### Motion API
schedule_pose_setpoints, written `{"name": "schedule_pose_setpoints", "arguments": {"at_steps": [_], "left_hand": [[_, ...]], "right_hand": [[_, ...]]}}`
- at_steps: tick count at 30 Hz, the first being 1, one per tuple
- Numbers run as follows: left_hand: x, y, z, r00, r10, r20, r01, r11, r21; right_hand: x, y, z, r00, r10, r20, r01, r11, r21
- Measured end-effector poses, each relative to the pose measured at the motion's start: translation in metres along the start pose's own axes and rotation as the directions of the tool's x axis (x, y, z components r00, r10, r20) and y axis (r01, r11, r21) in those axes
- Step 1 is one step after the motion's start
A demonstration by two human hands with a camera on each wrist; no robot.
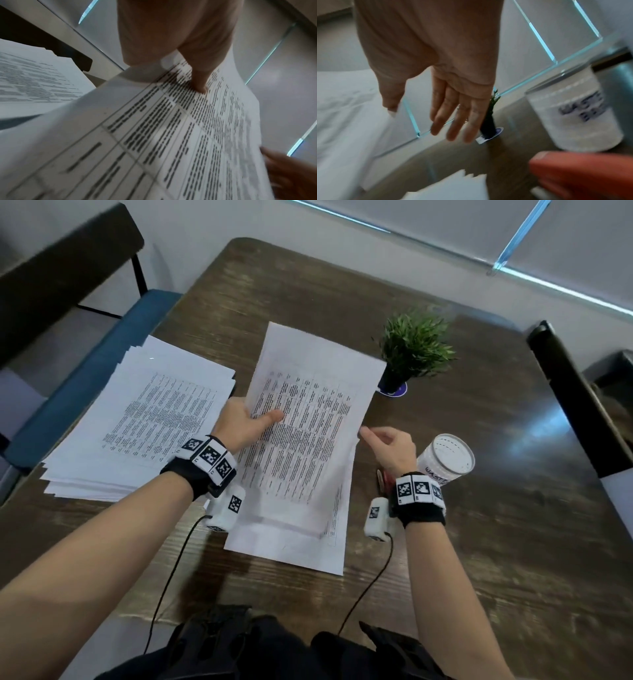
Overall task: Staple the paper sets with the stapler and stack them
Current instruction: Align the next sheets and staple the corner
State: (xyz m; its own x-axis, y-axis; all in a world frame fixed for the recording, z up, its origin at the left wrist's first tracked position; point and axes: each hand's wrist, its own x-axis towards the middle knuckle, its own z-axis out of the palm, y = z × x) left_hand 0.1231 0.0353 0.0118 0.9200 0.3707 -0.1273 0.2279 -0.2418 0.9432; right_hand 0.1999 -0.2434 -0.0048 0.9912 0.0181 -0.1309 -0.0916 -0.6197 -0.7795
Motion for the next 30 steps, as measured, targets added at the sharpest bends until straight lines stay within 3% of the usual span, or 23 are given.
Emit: {"name": "schedule_pose_setpoints", "arguments": {"at_steps": [2,4,8,14,18,22,25,27,30], "left_hand": [[0.0,-0.015,-0.005,0.996,-0.061,0.06,0.054,0.992,0.115],[-0.004,-0.028,-0.005,0.989,-0.098,0.108,0.067,0.963,0.26],[-0.016,-0.046,0.003,0.959,-0.21,0.19,0.106,0.888,0.448],[-0.022,-0.062,0.013,0.901,-0.319,0.295,0.126,0.842,0.524],[-0.023,-0.071,0.017,0.876,-0.347,0.334,0.129,0.838,0.531],[-0.027,-0.074,0.026,0.857,-0.339,0.387,0.087,0.837,0.54],[-0.028,-0.072,0.034,0.833,-0.335,0.44,0.053,0.841,0.539],[-0.027,-0.071,0.036,0.821,-0.331,0.465,0.038,0.845,0.534],[-0.026,-0.07,0.036,0.794,-0.323,0.515,0.013,0.856,0.516]], "right_hand": [[0.002,0.028,-0.008,0.997,0.061,-0.041,-0.071,0.947,-0.314],[-0.001,0.054,-0.008,0.983,0.167,-0.081,-0.185,0.856,-0.482],[-0.007,0.08,0.001,0.951,0.284,-0.121,-0.304,0.793,-0.527],[-0.009,0.076,0.005,0.922,0.355,-0.157,-0.382,0.758,-0.529],[-0.013,0.056,0.004,0.922,0.305,-0.24,-0.374,0.863,-0.34],[-0.019,0.018,-0.006,0.939,0.161,-0.305,-0.174,0.984,-0.019],[-0.021,-0.01,-0.002,0.934,0.123,-0.335,-0.041,0.97,0.241],[-0.022,-0.024,0.006,0.934,0.082,-0.349,0.034,0.949,0.313],[-0.023,-0.039,0.02,0.955,0.068,-0.29,0.092,0.859,0.504]]}}
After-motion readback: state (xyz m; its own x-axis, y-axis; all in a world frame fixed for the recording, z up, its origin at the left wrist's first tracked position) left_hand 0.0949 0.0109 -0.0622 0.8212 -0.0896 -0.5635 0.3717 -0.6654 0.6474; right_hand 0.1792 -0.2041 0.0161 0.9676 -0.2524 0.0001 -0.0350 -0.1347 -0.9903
